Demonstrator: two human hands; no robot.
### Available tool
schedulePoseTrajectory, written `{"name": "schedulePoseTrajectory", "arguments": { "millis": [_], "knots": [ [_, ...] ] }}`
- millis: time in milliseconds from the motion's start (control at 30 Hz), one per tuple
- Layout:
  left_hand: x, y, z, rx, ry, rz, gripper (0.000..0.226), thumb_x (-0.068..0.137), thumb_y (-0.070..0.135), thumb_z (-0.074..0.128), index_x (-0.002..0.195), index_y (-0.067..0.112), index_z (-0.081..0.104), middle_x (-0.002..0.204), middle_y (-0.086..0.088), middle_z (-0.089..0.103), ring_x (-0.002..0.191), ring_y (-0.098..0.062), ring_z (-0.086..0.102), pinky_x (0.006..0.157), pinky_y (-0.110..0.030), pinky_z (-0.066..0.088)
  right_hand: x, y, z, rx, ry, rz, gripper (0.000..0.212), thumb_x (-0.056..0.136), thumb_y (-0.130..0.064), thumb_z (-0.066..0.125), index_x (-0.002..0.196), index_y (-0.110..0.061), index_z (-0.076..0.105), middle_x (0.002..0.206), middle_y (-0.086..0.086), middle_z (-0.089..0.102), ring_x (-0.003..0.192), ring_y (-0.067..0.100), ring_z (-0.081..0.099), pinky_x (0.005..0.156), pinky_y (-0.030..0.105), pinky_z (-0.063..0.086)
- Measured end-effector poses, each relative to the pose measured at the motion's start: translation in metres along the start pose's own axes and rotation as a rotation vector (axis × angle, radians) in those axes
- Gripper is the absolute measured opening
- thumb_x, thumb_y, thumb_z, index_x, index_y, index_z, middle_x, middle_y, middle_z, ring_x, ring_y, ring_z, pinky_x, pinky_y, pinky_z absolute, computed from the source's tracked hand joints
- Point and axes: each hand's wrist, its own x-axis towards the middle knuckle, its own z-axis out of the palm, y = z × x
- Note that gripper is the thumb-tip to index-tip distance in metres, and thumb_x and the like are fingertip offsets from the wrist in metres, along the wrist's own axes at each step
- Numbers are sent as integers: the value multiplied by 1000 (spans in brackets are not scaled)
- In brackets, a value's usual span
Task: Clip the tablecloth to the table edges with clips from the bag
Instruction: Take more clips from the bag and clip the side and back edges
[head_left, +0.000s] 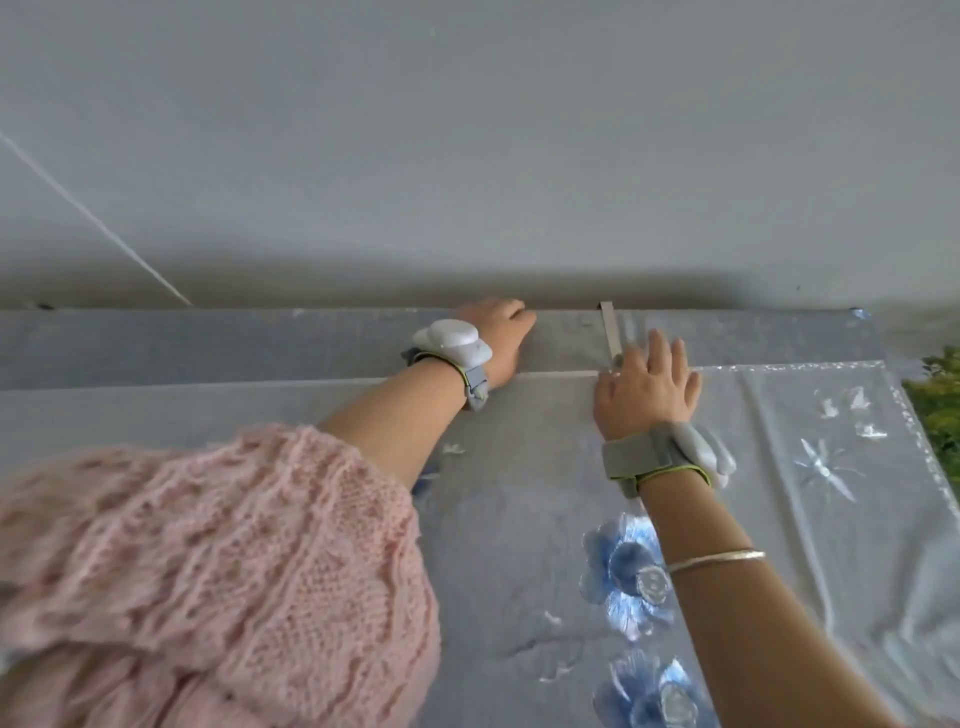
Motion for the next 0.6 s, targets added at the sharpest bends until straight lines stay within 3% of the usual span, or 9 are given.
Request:
{"name": "schedulePoseTrajectory", "arguments": {
  "millis": [100,167,300,367,467,600],
  "knots": [
    [-67,-37,-9,30,30,-95,44,82,9,46,126,9,47,144,-12,39,127,-31,40,98,-41,38,-45,-46,21,11,-6,-200,41,88,-21,45,127,-9,42,151,9,24,142,27,9,115,49,7],
    [-139,-80,-20,58,31,-201,36,83,10,46,118,7,53,138,-12,46,123,-32,44,93,-40,41,-102,-102,40,48,-58,-393,40,87,-17,48,125,-7,46,150,12,28,142,29,13,115,48,8],
    [-231,-121,-38,87,-31,-340,30,85,17,44,108,8,60,125,-10,57,115,-33,49,89,-41,45,-171,-155,68,201,-95,-583,32,70,3,65,102,8,63,122,33,55,118,54,44,98,67,32],
    [-292,-149,-51,70,-2,-427,30,87,20,43,108,8,61,122,-10,59,115,-32,49,90,-40,45,-211,-191,84,283,-119,-627,32,73,1,64,105,8,62,123,32,55,120,50,45,101,59,38],
    [-360,-179,-58,-16,102,-562,28,87,17,42,105,8,62,116,-13,61,112,-32,51,89,-38,44,-251,-226,105,374,-190,-600,37,84,-7,55,119,5,52,136,25,45,132,36,36,111,40,27],
    [-414,-207,-48,-225,91,-716,44,83,0,44,125,10,51,133,-15,52,122,-33,47,102,-41,42,-276,-237,119,502,-209,-482,34,86,-6,54,118,5,52,135,20,48,125,32,45,103,31,31]
  ]
}}
